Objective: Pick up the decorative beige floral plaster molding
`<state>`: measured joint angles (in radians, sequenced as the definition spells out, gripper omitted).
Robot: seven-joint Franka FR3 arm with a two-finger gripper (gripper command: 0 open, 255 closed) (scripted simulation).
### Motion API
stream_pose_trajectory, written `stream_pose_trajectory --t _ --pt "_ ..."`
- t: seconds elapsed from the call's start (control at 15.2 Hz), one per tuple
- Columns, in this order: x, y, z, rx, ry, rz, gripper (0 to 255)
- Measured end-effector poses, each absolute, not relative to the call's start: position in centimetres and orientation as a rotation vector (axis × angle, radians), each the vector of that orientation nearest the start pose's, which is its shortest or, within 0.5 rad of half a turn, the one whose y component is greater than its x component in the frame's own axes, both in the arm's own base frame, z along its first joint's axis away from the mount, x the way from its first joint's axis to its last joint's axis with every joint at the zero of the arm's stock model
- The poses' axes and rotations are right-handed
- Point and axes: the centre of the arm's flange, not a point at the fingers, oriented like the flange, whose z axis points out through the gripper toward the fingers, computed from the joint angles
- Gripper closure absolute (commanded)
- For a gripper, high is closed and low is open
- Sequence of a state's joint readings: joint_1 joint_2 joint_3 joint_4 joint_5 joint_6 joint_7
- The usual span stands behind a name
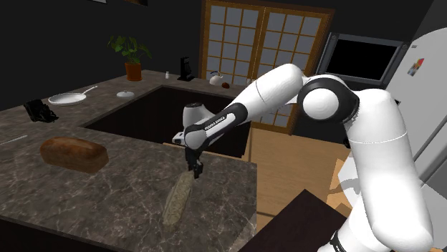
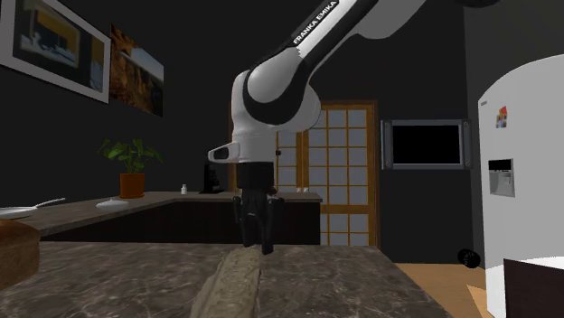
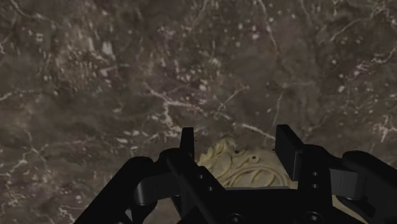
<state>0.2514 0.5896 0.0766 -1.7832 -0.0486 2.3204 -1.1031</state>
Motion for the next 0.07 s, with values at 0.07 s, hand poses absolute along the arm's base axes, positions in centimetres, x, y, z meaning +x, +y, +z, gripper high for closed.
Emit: stream_pose_trajectory --t 0.07 --pt "61.99 20.57 22.33 -2.328 -2.069 0.067 255"
